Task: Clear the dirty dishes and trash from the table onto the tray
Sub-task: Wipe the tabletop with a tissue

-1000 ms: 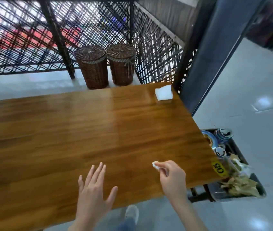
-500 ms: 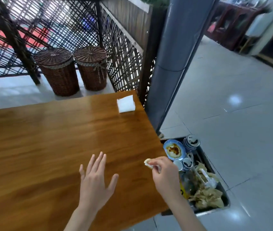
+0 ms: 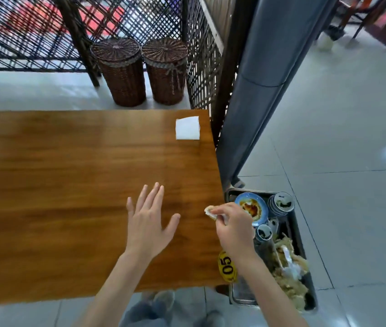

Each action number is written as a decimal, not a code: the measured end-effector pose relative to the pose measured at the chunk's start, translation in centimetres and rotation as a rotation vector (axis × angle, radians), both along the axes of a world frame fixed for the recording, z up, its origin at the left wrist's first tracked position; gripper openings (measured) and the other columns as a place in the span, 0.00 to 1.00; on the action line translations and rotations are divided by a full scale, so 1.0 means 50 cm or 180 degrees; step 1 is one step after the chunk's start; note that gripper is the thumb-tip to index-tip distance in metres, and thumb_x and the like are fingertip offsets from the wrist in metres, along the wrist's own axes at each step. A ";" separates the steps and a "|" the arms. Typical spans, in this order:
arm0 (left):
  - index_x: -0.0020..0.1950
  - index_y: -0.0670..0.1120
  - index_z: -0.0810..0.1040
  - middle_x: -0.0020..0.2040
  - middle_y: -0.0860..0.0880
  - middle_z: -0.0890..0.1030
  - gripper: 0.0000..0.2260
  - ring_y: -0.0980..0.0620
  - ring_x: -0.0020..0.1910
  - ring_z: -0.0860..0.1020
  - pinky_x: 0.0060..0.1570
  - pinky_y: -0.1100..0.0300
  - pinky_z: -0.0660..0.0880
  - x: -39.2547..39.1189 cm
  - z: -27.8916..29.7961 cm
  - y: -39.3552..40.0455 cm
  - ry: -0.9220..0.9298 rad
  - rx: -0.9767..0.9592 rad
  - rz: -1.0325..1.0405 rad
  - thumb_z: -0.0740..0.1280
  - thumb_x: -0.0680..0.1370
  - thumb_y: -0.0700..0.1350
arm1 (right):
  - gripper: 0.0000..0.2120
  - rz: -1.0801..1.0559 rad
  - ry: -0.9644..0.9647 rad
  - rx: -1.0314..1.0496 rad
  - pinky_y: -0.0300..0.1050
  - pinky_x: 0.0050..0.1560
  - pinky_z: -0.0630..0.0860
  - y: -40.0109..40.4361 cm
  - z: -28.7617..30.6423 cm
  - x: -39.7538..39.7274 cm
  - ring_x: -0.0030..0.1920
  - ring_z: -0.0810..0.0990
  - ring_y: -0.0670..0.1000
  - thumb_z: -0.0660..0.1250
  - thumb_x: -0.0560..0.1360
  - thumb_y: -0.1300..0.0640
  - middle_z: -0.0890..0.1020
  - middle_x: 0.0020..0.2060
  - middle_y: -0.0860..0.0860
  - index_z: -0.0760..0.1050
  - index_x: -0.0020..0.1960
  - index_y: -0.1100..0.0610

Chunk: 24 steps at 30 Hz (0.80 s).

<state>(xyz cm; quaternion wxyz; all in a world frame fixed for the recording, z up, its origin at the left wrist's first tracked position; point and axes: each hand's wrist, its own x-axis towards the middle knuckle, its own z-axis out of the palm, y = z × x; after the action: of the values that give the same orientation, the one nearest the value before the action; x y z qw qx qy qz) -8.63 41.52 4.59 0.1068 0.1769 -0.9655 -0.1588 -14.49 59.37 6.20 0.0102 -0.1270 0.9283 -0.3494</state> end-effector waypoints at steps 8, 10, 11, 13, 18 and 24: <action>0.74 0.49 0.61 0.74 0.51 0.63 0.32 0.51 0.75 0.53 0.70 0.46 0.42 0.038 -0.003 0.097 -0.0095 -0.0021 0.0362 0.64 0.74 0.60 | 0.12 0.0446 -0.0025 -0.0167 0.21 0.41 0.69 0.057 -0.020 -0.016 0.41 0.75 0.39 0.68 0.71 0.69 0.82 0.43 0.47 0.83 0.47 0.55; 0.74 0.49 0.61 0.74 0.52 0.62 0.32 0.51 0.75 0.53 0.70 0.46 0.42 0.047 -0.006 0.110 -0.0107 -0.0023 0.0393 0.64 0.74 0.61 | 0.12 0.0458 -0.0016 -0.0202 0.19 0.43 0.67 0.068 -0.023 -0.012 0.41 0.74 0.39 0.68 0.71 0.70 0.82 0.43 0.48 0.83 0.47 0.56; 0.74 0.49 0.61 0.74 0.51 0.62 0.33 0.52 0.75 0.52 0.70 0.46 0.42 0.050 -0.007 0.115 -0.0105 -0.0026 0.0391 0.64 0.74 0.61 | 0.12 0.0470 -0.0022 -0.0217 0.18 0.43 0.66 0.072 -0.023 -0.011 0.40 0.74 0.39 0.68 0.71 0.70 0.82 0.43 0.49 0.83 0.47 0.57; 0.74 0.49 0.61 0.74 0.51 0.62 0.33 0.52 0.75 0.52 0.70 0.47 0.41 0.049 -0.007 0.127 -0.0117 -0.0048 0.0364 0.64 0.74 0.61 | 0.12 0.0463 -0.0034 -0.0214 0.19 0.43 0.67 0.084 -0.024 -0.013 0.41 0.74 0.40 0.67 0.71 0.70 0.81 0.43 0.49 0.83 0.48 0.57; 0.75 0.49 0.60 0.74 0.51 0.62 0.32 0.51 0.75 0.52 0.70 0.47 0.41 0.032 -0.011 0.146 -0.0176 0.0002 0.0123 0.63 0.74 0.60 | 0.10 0.0187 -0.0050 -0.0152 0.21 0.41 0.67 0.120 -0.029 -0.017 0.40 0.73 0.42 0.67 0.71 0.70 0.80 0.42 0.50 0.83 0.46 0.58; 0.74 0.48 0.61 0.75 0.50 0.61 0.31 0.50 0.75 0.53 0.69 0.47 0.40 -0.010 -0.032 0.187 -0.0203 -0.0009 -0.0216 0.62 0.75 0.60 | 0.08 -0.0116 0.0011 -0.0119 0.23 0.41 0.68 0.199 -0.057 -0.028 0.39 0.75 0.45 0.69 0.71 0.67 0.79 0.41 0.51 0.83 0.46 0.58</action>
<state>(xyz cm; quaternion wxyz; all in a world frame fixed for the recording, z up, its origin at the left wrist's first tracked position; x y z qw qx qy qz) -9.12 50.86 3.01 0.0707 0.1489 -0.9740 -0.1553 -15.91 69.33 3.34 -0.0001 -0.1108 0.9238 -0.3666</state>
